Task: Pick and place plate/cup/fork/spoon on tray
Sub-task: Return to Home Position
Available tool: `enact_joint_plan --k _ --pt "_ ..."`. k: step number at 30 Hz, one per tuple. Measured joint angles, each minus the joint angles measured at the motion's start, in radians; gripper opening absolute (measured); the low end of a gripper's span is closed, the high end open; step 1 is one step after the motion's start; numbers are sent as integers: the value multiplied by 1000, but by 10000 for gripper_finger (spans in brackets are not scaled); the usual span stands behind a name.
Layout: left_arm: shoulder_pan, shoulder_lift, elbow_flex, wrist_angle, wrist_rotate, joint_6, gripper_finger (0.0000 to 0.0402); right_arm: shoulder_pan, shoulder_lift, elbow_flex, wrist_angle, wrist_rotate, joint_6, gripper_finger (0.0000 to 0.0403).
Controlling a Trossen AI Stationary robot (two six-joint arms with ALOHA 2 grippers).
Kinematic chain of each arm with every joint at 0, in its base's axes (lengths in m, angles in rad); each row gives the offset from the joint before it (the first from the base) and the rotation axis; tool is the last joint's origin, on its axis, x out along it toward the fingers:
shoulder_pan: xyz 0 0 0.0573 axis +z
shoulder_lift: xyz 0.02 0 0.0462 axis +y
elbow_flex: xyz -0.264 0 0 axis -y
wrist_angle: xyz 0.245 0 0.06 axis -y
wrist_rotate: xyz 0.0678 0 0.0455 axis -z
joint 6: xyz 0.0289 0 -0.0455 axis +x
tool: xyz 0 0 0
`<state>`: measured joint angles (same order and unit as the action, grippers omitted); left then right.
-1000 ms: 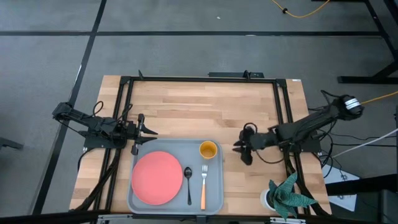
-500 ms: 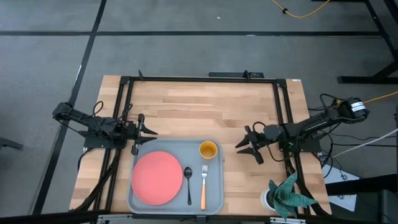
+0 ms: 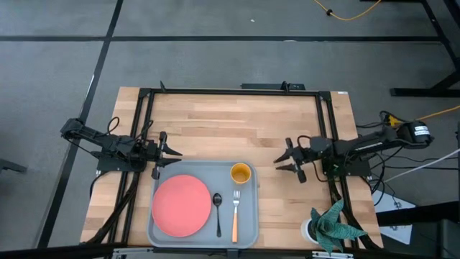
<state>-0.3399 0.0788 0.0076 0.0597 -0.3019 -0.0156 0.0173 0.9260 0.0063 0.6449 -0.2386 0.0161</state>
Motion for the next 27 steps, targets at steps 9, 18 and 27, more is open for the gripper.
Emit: enact_joint_plan --k 9,18,27 --pt "0 0 0 0 -2 0 80 -14 -175 0 -129 29 78 127" --pt "0 0 0 0 -3 0 80 -14 -391 0 -350 98 78 127" --pt "0 0 0 0 -3 0 80 -14 -582 0 -509 98 77 127"
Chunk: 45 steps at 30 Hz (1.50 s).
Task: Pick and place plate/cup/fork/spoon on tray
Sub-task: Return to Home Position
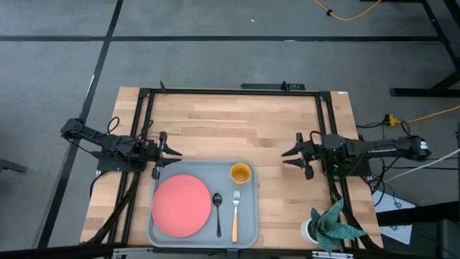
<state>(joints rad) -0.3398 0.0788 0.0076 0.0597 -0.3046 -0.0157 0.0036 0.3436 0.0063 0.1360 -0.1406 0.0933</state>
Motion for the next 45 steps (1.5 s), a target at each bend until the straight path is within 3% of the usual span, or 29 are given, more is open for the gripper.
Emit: enact_joint_plan --k 4,24,45 --pt "0 0 0 0 0 0 80 0 -96 0 -96 0 4 127" --pt "0 0 0 0 -1 0 80 0 -342 0 -97 17 16 127" --pt "0 0 0 0 -1 0 80 0 -340 0 -95 16 58 127"
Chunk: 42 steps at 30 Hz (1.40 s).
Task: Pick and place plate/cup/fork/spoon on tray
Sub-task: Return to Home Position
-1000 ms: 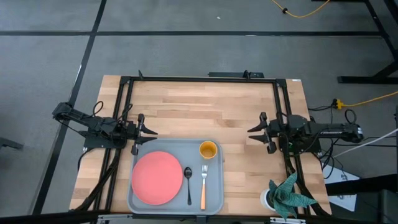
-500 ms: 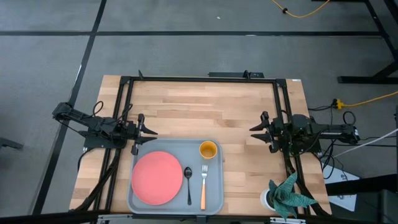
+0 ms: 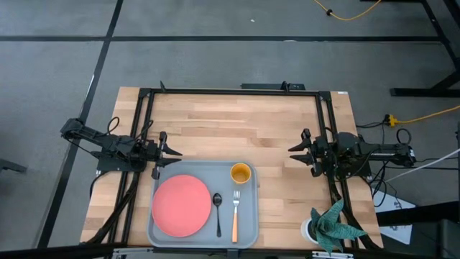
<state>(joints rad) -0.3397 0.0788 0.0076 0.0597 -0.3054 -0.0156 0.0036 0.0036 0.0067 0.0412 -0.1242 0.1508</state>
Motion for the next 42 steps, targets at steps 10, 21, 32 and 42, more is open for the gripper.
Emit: enact_joint_plan --k 10,21,32,42 --pt "0 0 0 0 0 0 80 0 0 0 0 0 -1 127" --pt "0 0 0 0 0 0 80 0 0 0 0 0 -1 127" --pt "0 0 0 0 0 0 80 0 0 0 0 0 -1 127" --pt "67 -17 0 -2 9 118 80 0 1 0 0 0 -1 127"
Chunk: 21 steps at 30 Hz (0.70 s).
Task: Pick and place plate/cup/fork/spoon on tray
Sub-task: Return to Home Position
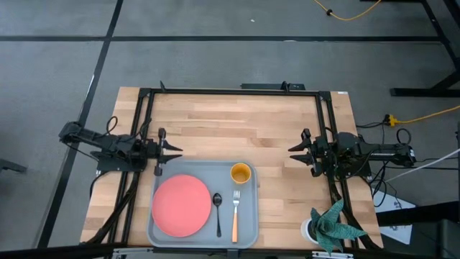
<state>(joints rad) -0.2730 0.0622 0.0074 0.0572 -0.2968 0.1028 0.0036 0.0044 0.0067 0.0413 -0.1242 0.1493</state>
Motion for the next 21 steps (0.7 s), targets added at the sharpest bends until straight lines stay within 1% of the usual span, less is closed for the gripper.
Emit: enact_joint_plan --k 2,3,7,10,21 --pt "29 2 0 -1 5 64 80 0 0 0 0 0 0 127" --pt "43 3 0 -1 8 69 80 0 0 0 0 0 0 127" --pt "93 3 0 -9 62 -7 80 0 0 0 0 0 0 127" --pt "119 4 0 -13 81 -5 80 0 0 0 0 0 0 127" --pt "132 2 0 -12 76 -4 80 0 0 0 0 0 0 127"
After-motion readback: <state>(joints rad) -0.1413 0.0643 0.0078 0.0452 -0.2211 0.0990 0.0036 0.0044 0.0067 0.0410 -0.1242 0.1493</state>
